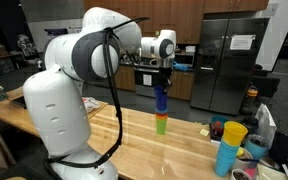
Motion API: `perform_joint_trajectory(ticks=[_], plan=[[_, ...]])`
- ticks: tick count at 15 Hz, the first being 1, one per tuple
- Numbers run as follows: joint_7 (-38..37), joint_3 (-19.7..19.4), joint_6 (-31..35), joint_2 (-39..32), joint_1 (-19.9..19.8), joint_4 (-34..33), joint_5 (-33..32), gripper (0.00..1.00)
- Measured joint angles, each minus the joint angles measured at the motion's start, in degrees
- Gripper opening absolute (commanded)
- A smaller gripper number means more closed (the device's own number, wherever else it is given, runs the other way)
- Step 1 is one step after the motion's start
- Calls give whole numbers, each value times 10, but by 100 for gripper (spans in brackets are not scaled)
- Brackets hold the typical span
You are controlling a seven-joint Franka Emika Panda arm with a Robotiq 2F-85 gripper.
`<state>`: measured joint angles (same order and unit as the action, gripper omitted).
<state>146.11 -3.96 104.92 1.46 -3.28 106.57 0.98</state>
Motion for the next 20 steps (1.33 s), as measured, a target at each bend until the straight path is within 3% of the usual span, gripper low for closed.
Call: perform_joint_trajectory(ticks=[20], plan=[[-2, 13, 0, -9, 12, -11, 1, 1]])
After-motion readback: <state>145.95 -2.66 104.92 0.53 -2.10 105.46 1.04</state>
